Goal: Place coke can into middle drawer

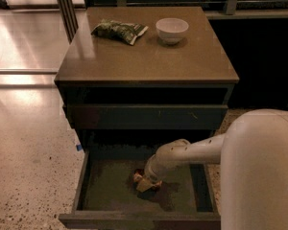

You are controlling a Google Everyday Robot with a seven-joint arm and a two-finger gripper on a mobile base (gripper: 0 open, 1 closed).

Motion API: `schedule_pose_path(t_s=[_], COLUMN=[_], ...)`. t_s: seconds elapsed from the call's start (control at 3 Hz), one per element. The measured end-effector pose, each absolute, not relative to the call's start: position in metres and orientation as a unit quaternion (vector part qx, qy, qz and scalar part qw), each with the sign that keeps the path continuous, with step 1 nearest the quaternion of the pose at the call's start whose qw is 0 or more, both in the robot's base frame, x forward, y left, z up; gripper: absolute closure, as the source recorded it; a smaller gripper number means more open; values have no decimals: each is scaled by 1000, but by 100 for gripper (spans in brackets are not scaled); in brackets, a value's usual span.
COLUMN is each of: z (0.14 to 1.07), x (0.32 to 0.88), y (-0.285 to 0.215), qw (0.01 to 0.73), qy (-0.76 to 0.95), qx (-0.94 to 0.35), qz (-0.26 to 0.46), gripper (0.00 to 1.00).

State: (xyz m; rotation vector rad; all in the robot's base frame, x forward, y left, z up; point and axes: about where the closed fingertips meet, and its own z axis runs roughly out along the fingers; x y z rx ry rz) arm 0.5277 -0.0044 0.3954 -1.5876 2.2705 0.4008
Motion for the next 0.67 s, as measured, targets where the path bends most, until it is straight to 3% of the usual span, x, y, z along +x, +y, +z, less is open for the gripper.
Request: schedule_pose_path(t_s=[0.67], z=[395], x=[528], y=[-4], qw=[170], qy=[799], qx=[-559], qz=[141], gripper=[0])
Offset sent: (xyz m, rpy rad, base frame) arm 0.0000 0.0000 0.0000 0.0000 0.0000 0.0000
